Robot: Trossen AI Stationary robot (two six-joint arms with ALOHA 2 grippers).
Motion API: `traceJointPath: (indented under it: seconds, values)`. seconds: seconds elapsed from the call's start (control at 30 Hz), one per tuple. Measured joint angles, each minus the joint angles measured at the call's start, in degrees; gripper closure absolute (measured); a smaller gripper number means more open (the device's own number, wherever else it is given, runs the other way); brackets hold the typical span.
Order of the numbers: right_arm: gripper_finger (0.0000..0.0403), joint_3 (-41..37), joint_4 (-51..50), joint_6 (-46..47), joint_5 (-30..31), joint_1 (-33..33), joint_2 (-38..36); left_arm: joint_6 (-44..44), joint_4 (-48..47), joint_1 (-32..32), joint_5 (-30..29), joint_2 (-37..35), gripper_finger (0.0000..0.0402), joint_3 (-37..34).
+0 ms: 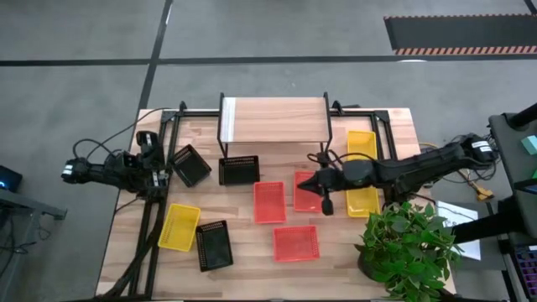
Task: Stack baskets on shelf by color
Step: Put the top right orange basket on the shelf
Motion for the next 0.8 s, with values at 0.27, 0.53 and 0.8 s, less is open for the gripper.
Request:
traceJointPath:
  seconds: [0.27, 0.53, 0.8]
  values:
    - [0.0394, 8.9, -19.5, 6.6, 0.0, 0.2, 4.2, 0.0, -0.6, 0.0, 0.0, 0.0, 0.0394, -0.1]
    - [0.0394, 16.9, -33.7, 9.4, -0.1, 2.3, 9.8, 0.0, 1.5, 0.0, 0.0, -0.2, 0.0394, 1.4]
    - [0.036, 26.0, -45.0, 14.8, -0.3, 2.3, 17.7, -0.1, 1.5, 0.0, 0.0, -0.3, 0.0394, 1.8]
